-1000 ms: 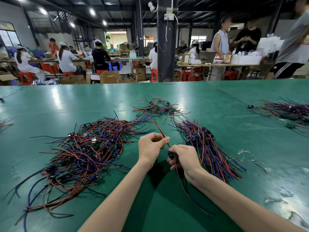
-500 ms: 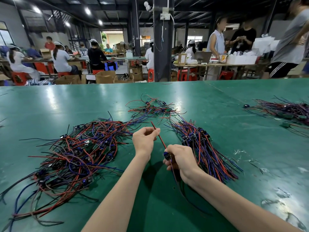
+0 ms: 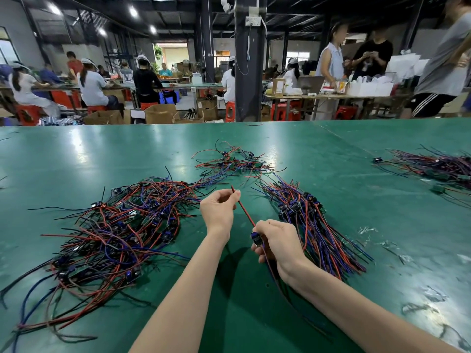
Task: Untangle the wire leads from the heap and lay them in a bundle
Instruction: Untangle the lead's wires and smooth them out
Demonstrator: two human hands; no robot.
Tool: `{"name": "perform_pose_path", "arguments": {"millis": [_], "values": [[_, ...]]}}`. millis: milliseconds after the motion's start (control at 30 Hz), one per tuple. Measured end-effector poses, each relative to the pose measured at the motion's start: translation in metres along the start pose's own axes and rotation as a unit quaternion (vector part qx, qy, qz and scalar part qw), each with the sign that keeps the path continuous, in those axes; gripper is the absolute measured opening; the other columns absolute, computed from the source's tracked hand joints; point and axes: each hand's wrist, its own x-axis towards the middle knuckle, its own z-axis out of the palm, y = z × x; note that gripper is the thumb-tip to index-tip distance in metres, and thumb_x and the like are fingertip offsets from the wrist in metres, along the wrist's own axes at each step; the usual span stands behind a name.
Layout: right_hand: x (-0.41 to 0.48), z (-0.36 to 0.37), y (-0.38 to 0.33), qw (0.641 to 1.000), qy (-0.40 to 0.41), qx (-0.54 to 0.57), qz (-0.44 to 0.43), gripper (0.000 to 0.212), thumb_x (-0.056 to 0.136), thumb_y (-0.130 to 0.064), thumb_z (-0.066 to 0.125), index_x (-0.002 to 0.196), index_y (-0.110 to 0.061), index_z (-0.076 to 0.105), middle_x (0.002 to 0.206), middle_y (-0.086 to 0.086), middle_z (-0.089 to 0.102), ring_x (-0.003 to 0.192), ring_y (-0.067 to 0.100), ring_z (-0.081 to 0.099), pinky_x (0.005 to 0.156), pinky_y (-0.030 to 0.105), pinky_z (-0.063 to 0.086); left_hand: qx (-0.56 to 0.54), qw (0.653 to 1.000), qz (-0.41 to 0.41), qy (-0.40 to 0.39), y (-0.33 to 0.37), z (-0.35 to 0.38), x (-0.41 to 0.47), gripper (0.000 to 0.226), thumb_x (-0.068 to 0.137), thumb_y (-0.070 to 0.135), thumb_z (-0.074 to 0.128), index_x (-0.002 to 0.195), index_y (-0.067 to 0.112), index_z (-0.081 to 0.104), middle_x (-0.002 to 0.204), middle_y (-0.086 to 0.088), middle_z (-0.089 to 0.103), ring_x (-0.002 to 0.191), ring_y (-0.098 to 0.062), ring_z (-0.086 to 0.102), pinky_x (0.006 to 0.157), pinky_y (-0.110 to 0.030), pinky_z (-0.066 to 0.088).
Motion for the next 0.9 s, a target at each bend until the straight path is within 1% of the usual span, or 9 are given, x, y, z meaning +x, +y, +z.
{"name": "perform_pose_path", "arguments": {"millis": [200, 300, 400, 567, 800, 900], "values": [[-0.0043, -0.0005, 0.0019, 1.000, -0.010, -0.008, 0.000, 0.025, 0.081, -0.003, 0.056, 0.057, -0.006, 0.053, 0.043, 0.006, 0.052, 0.035, 0.015, 0.046, 0.035, 0.019, 0.036, 0.006, 1.000, 0.008, 0.023, -0.0007, -0.0011, 0.0012, 0.019, 0.083, 0.014, 0.072, 0.065, 0.016, 0.067, 0.060, 0.002, 0.066, 0.044, 0.001, 0.051, 0.047, -0.017, 0.047], [-0.0039, -0.0008, 0.0017, 1.000, -0.009, -0.007, 0.002, 0.026, 0.081, -0.002, 0.056, 0.055, -0.007, 0.053, 0.044, 0.007, 0.052, 0.035, 0.015, 0.045, 0.035, 0.019, 0.036, 0.010, 1.000, 0.005, 0.026, -0.0017, -0.0012, 0.0015, 0.017, 0.083, 0.012, 0.072, 0.067, 0.015, 0.068, 0.062, 0.001, 0.065, 0.046, -0.001, 0.051, 0.051, -0.017, 0.048], [-0.0041, -0.0003, 0.0014, 1.000, -0.012, -0.005, 0.005, 0.027, 0.081, -0.002, 0.056, 0.056, -0.007, 0.050, 0.043, 0.004, 0.051, 0.035, 0.015, 0.045, 0.035, 0.018, 0.035, -0.001, 1.000, 0.001, 0.026, -0.0014, -0.0014, 0.0014, 0.011, 0.082, 0.009, 0.072, 0.072, 0.012, 0.069, 0.066, -0.002, 0.065, 0.053, -0.007, 0.054, 0.057, -0.018, 0.051], [-0.0057, 0.0002, 0.0008, 1.000, -0.017, -0.008, 0.007, 0.024, 0.081, -0.001, 0.055, 0.058, -0.007, 0.050, 0.043, 0.002, 0.052, 0.035, 0.014, 0.045, 0.035, 0.018, 0.035, -0.018, 0.999, -0.006, 0.027, -0.0020, -0.0022, 0.0024, 0.013, 0.080, 0.007, 0.073, 0.071, 0.015, 0.069, 0.064, 0.000, 0.064, 0.054, -0.006, 0.053, 0.057, -0.014, 0.050], [-0.0075, -0.0010, 0.0004, 1.000, -0.018, -0.016, 0.002, 0.021, 0.080, -0.002, 0.056, 0.060, -0.006, 0.051, 0.044, 0.003, 0.052, 0.035, 0.015, 0.045, 0.035, 0.020, 0.036, -0.028, 0.999, -0.017, 0.042, -0.0029, -0.0034, 0.0052, 0.010, 0.080, 0.016, 0.075, 0.072, 0.015, 0.069, 0.068, 0.000, 0.068, 0.050, -0.004, 0.052, 0.056, -0.017, 0.050], [-0.0076, -0.0014, 0.0013, 1.000, -0.018, -0.016, -0.001, 0.023, 0.079, -0.002, 0.056, 0.057, -0.007, 0.050, 0.044, 0.003, 0.052, 0.035, 0.015, 0.046, 0.036, 0.020, 0.036, -0.028, 0.999, -0.013, 0.036, -0.0036, -0.0033, 0.0056, 0.010, 0.081, 0.014, 0.074, 0.072, 0.015, 0.069, 0.071, -0.003, 0.069, 0.055, -0.008, 0.053, 0.059, -0.020, 0.050]]}}
